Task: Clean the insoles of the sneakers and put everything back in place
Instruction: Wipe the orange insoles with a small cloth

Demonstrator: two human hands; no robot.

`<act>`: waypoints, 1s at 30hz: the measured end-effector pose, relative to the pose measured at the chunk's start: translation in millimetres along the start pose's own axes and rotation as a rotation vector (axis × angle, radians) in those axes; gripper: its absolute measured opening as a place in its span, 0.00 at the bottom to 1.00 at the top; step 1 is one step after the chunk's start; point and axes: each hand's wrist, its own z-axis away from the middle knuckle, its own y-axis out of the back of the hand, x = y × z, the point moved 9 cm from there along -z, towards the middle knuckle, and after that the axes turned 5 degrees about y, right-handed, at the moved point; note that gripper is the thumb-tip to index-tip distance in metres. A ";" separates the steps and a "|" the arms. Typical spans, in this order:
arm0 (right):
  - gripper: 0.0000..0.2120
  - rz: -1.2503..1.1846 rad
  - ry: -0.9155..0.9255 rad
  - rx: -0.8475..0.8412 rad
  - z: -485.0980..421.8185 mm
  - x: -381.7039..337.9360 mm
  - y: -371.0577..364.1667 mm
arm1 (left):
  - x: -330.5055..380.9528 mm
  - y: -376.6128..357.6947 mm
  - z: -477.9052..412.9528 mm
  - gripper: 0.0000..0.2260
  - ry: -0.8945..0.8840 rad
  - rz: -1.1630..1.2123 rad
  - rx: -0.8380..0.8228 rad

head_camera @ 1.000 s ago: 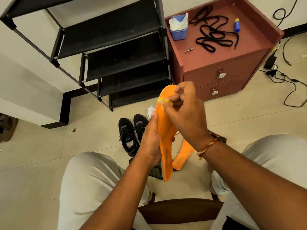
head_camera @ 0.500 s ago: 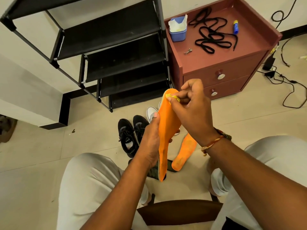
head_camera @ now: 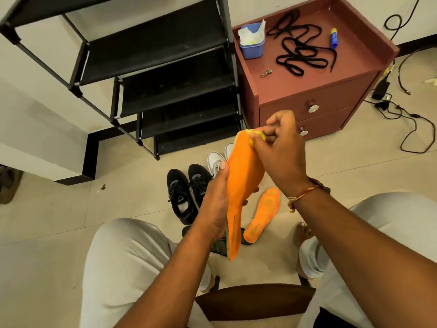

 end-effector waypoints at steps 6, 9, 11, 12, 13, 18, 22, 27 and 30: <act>0.14 -0.091 -0.064 0.097 -2.9 12.5 11.4 | -1.9 7.9 -3.8 0.14 0.024 0.164 0.014; 0.13 -0.244 -0.154 0.143 -2.2 21.5 8.6 | -4.7 16.5 -7.3 0.17 0.037 0.237 0.055; 0.11 -0.393 -0.262 0.156 -1.1 33.3 4.5 | -5.8 21.3 -9.5 0.20 0.058 0.294 0.076; 0.10 -0.473 -0.321 0.144 0.2 36.8 0.5 | -5.7 23.6 -10.8 0.22 0.063 0.324 0.085; 0.09 -0.548 -0.374 0.116 1.6 38.4 -4.4 | -4.5 25.1 -10.9 0.23 0.063 0.351 0.094; 0.12 -0.781 -0.498 -0.117 9.7 33.3 -33.4 | -3.0 28.6 -13.1 0.22 0.033 0.391 0.130; 0.10 -0.833 -0.553 -0.175 15.6 27.3 -41.0 | -2.9 27.3 -12.8 0.23 0.012 0.383 0.111; 0.10 -0.249 -0.117 -0.186 3.7 13.9 -22.0 | -8.0 21.9 -14.4 0.21 0.022 0.315 0.071; 0.09 -0.030 0.073 -0.169 9.1 -2.9 -21.0 | -8.9 16.2 -13.3 0.22 0.027 0.265 0.038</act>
